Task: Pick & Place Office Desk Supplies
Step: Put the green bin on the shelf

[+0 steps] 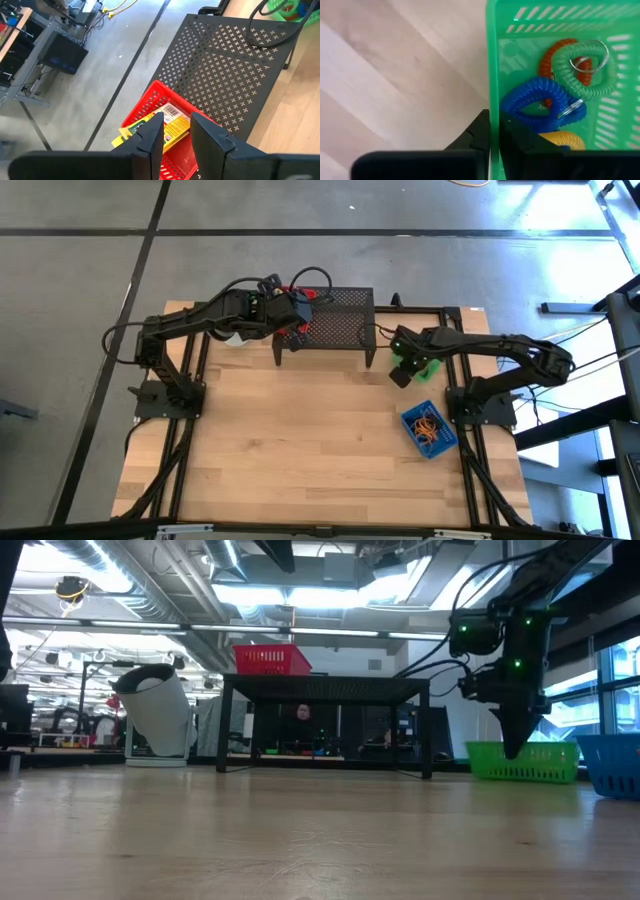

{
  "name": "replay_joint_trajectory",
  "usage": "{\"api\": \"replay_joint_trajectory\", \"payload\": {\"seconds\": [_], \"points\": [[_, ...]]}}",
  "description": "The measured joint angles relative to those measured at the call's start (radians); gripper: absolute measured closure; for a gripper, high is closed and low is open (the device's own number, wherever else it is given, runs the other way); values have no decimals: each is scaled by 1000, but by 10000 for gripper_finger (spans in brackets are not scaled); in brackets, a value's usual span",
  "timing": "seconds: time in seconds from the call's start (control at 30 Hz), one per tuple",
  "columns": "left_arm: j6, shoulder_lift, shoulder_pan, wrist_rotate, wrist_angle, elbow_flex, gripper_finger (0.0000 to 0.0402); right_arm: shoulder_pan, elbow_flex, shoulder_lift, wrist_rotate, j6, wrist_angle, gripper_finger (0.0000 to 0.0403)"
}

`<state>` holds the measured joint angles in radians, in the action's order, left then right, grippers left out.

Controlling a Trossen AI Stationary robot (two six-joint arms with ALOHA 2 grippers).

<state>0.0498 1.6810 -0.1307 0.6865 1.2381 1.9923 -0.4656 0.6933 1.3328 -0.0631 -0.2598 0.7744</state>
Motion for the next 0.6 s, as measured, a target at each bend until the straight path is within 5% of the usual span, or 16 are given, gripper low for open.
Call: {"api": "replay_joint_trajectory", "payload": {"seconds": [0.23, 0.6], "points": [[19, 0, 0, 0, 0, 0, 318, -24, 0, -12, 15, -307, 12, 391], [49, 0, 3, -12, 0, 0, 320, -69, 0, -12, -15, -580, -141, 330]]}}
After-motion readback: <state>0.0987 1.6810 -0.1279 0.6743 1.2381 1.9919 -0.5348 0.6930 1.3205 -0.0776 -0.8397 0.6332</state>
